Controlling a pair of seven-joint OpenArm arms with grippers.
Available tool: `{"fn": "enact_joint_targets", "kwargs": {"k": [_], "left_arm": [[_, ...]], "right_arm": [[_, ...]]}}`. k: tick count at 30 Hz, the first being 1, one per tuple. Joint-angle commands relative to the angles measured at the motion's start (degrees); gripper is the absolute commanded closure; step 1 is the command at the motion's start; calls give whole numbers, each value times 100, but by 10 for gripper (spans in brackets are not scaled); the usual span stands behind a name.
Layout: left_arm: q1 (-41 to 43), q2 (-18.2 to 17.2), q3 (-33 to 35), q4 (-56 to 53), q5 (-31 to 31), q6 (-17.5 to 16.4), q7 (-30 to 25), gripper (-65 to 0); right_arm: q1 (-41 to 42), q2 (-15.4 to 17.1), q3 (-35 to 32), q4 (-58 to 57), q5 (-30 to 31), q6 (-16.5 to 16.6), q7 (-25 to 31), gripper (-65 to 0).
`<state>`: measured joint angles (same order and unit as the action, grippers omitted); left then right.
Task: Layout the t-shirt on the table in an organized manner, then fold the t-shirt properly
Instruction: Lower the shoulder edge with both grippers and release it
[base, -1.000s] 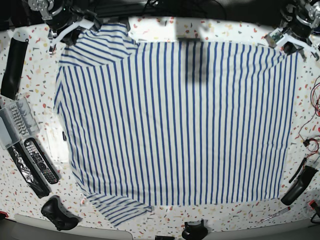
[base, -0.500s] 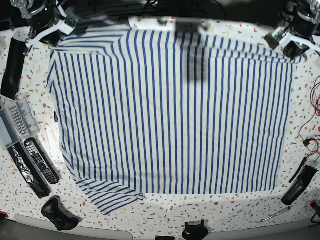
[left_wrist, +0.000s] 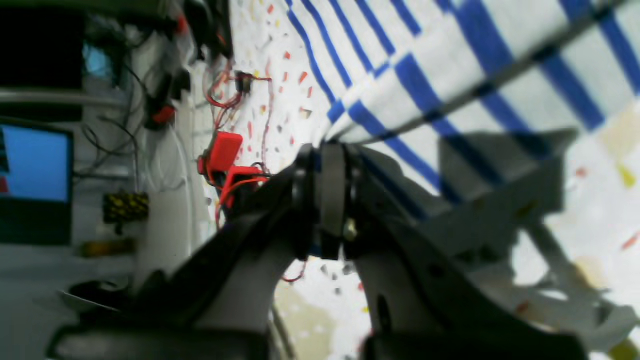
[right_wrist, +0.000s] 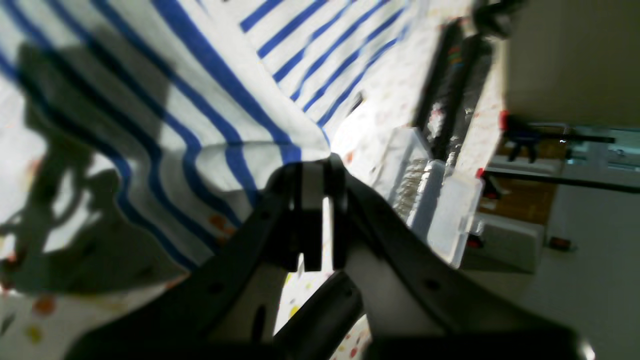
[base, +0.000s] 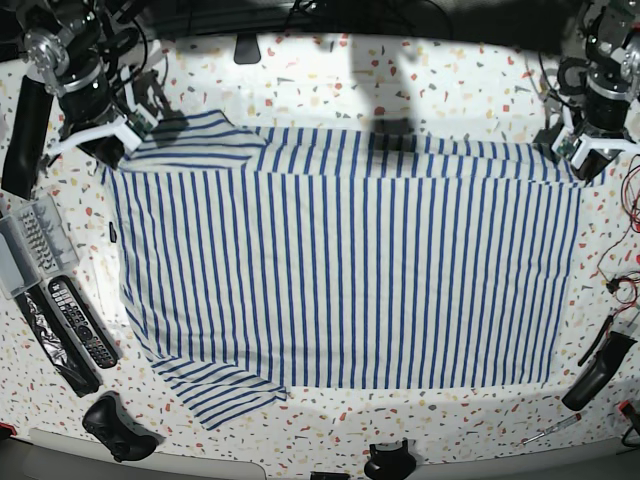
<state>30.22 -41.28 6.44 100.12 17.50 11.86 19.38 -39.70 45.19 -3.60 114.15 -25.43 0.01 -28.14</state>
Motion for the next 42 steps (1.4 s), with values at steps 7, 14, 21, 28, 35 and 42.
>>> {"fn": "enact_joint_targets", "kwargs": {"k": [7, 14, 21, 28, 35, 42], "left_arm": [[-494, 321, -39, -136, 39, -59, -122, 0], [-857, 350, -39, -833, 39, -136, -446, 0], [-1237, 348, -39, -984, 37, -136, -439, 0], [-1467, 365, -39, -1178, -177, -140, -452, 0], [-1541, 479, -39, -1416, -153, -352, -748, 0], [-1714, 522, -39, -1628, -155, -354, -750, 0]], "right_arm": [[494, -76, 52, -125, 232, 131, 118, 0], [1075, -76, -332, -509, 234, 129, 203, 0], [1867, -92, -1106, -1143, 188, 125, 188, 0], [2249, -92, -1228, -1497, 188, 52, 146, 0], [2256, -94, -1222, -1497, 186, -144, 87, 0], [2337, -92, -1222, -1547, 188, -144, 87, 0]]}}
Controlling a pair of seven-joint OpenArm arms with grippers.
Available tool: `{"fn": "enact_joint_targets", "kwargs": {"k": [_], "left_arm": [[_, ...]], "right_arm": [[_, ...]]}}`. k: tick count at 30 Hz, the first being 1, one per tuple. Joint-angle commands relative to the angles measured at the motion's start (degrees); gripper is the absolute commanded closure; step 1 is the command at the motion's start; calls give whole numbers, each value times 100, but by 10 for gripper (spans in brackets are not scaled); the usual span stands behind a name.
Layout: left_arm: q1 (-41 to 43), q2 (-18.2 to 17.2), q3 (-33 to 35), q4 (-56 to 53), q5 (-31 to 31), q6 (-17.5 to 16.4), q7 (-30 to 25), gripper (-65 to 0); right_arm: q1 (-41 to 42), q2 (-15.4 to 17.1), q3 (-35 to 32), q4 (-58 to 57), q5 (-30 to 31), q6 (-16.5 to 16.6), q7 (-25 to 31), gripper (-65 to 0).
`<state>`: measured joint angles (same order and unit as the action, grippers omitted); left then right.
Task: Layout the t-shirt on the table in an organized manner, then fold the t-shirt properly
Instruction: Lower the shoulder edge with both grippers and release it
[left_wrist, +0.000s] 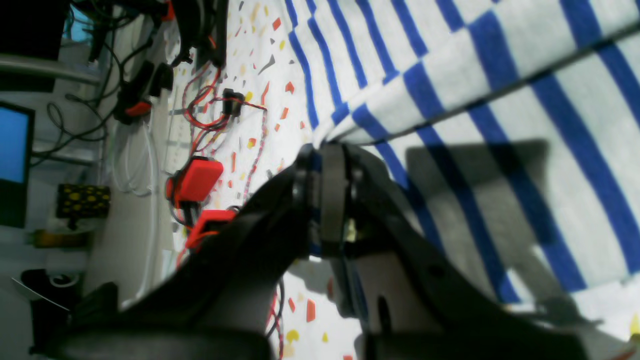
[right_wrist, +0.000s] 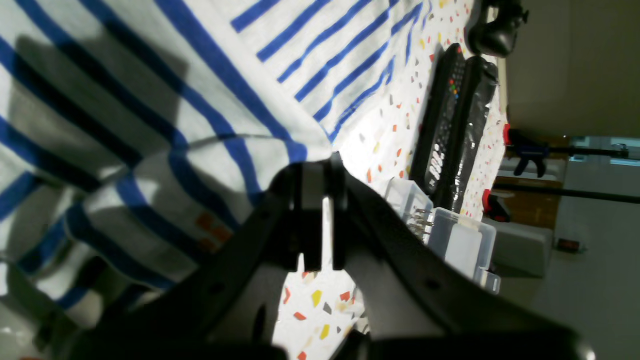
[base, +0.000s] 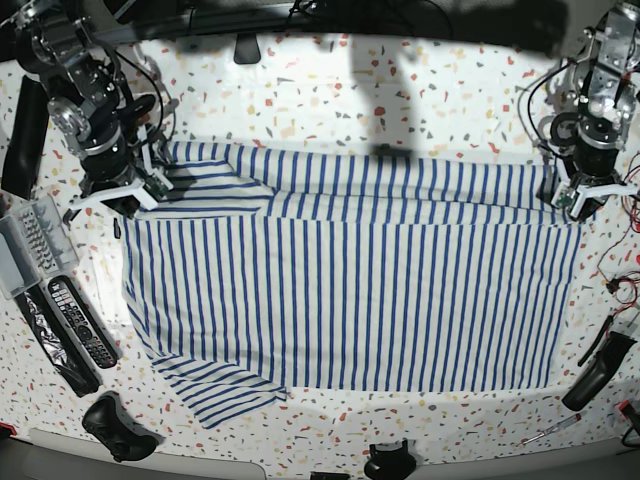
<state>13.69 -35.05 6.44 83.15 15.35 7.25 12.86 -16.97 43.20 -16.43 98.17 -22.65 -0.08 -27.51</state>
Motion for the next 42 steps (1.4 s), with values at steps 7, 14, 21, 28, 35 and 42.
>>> {"fn": "enact_joint_targets", "kwargs": {"k": [7, 14, 21, 28, 35, 42], "left_arm": [[-181, -101, -39, -37, 55, 101, -96, 0], [-184, -103, -39, -37, -61, -2, -92, 0], [-184, -109, -39, -20, -59, 258, 249, -248], [-177, -227, -42, -13, -50, 557, 728, -247], [-179, -208, -42, 640, -286, 1384, 695, -223], [-179, 197, -39, 955, -1543, 1139, 407, -74]], "right_arm": [[175, 107, 59, 42, -87, -133, 70, 0], [190, 107, 59, 42, 144, -133, 105, 0], [190, 109, 61, 44, 197, -446, 13, -216], [184, 122, 70, 142, 192, -1252, -229, -214], [55, 105, 70, 789, 254, -2577, -531, -94], [-197, -271, 70, 1021, 1342, -2583, -466, 0]]}}
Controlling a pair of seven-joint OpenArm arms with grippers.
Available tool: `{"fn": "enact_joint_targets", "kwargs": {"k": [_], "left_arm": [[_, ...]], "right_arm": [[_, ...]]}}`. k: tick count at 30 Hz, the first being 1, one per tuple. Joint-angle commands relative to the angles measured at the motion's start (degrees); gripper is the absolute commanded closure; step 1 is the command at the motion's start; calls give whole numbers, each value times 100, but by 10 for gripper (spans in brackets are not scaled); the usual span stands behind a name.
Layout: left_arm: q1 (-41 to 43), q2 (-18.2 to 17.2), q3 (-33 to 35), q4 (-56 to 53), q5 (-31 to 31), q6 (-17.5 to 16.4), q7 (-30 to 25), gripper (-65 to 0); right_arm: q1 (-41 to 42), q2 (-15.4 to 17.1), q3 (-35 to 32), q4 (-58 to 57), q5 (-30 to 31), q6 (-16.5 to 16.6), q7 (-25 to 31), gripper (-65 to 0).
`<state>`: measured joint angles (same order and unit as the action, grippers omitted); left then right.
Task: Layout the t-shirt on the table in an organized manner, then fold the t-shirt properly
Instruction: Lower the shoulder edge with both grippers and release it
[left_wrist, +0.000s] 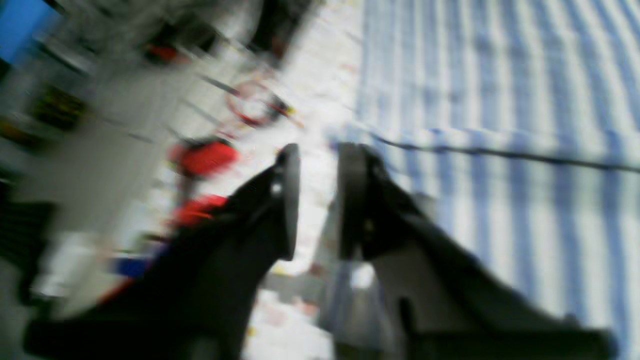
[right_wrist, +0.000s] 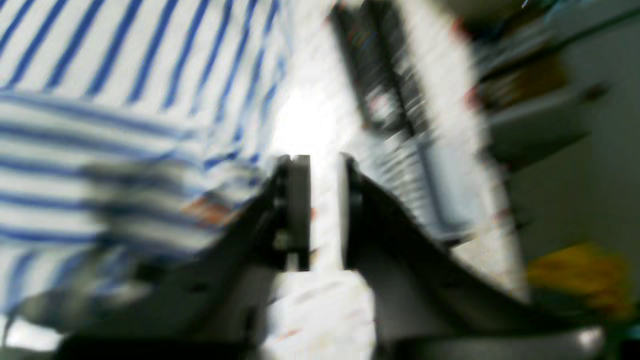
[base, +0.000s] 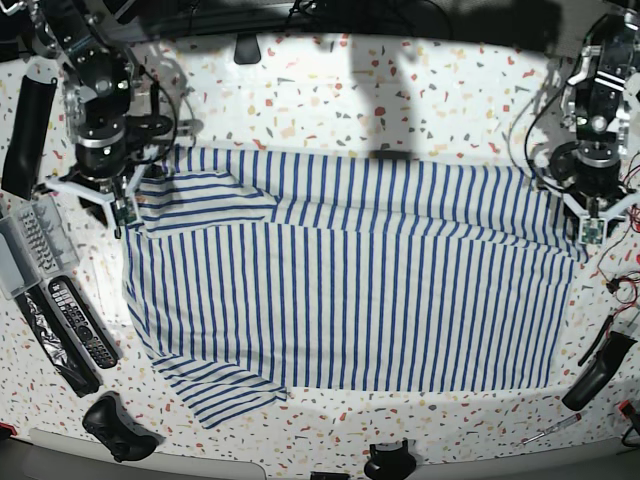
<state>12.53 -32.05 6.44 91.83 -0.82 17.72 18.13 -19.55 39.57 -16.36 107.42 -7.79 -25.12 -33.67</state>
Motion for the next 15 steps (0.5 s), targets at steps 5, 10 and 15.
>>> {"fn": "enact_joint_targets", "kwargs": {"k": [5, 10, 15], "left_arm": [[-66, 157, -42, 87, -103, -15, -94, 0], [-66, 240, -42, 76, -420, -17, -103, 0], [-66, 372, -39, 76, -649, -57, -4, 0]], "right_arm": [[46, -223, 63, 96, -50, -57, 146, 0], [46, -326, 63, 81, -39, -44, 179, 0], [50, -535, 79, -157, 772, 605, 306, 0]]}}
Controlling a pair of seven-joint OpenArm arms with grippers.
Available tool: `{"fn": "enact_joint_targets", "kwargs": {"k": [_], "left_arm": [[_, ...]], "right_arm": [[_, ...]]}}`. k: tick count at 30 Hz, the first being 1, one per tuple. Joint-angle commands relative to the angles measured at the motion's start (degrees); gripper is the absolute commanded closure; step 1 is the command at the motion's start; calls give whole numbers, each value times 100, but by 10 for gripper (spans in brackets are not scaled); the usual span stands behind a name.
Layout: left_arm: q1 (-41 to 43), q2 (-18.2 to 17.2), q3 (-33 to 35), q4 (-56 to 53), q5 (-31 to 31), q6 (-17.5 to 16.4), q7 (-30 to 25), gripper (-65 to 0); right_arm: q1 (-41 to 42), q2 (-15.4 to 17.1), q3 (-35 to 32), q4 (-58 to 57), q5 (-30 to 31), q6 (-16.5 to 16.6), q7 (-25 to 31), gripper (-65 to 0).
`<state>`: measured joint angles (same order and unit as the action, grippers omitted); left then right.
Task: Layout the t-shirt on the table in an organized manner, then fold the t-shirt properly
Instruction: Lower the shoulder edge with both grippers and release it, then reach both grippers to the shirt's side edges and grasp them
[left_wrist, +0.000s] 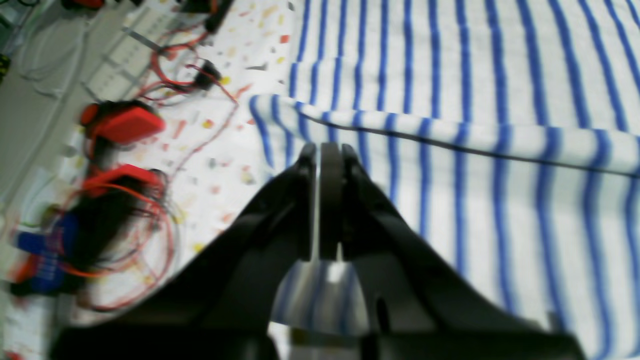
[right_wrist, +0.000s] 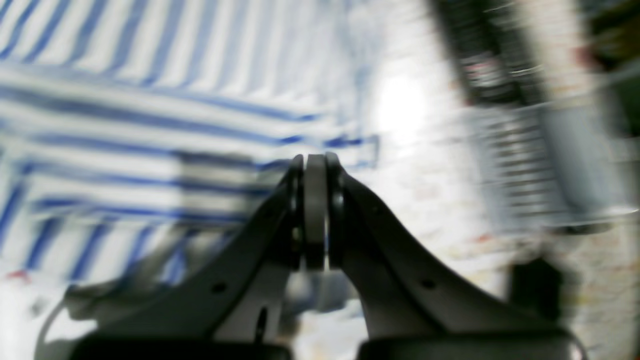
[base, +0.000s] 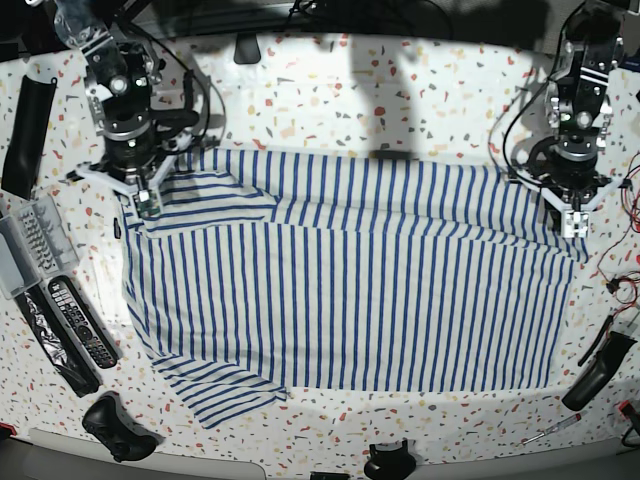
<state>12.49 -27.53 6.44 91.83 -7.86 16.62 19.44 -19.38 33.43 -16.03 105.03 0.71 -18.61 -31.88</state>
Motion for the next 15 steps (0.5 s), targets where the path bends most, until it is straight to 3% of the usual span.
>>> {"fn": "enact_joint_targets", "kwargs": {"k": [1, 3, 6, 10, 13, 15], "left_arm": [[-61, -63, -39, 76, -55, -74, -103, 0], [-59, -24, -42, 76, -157, -330, -94, 0], [-61, 7, -42, 74, -439, -457, -44, 0], [-63, 7, -42, -184, -721, -903, 118, 0], [-116, 7, -42, -625, -879, -1392, 343, 0], [-125, 7, -42, -826, -872, -1508, 487, 0]], "right_arm": [[33, 13, 81, 7, 44, 96, 125, 0], [33, -120, 223, -101, 326, 367, 114, 0], [33, -286, 673, -157, 914, 815, 35, 0], [28, -358, 1379, -157, 1679, 1606, -291, 0], [28, -358, 1639, -160, 1773, 2048, -625, 0], [26, -361, 1648, -203, 1775, 2245, -807, 0]]}}
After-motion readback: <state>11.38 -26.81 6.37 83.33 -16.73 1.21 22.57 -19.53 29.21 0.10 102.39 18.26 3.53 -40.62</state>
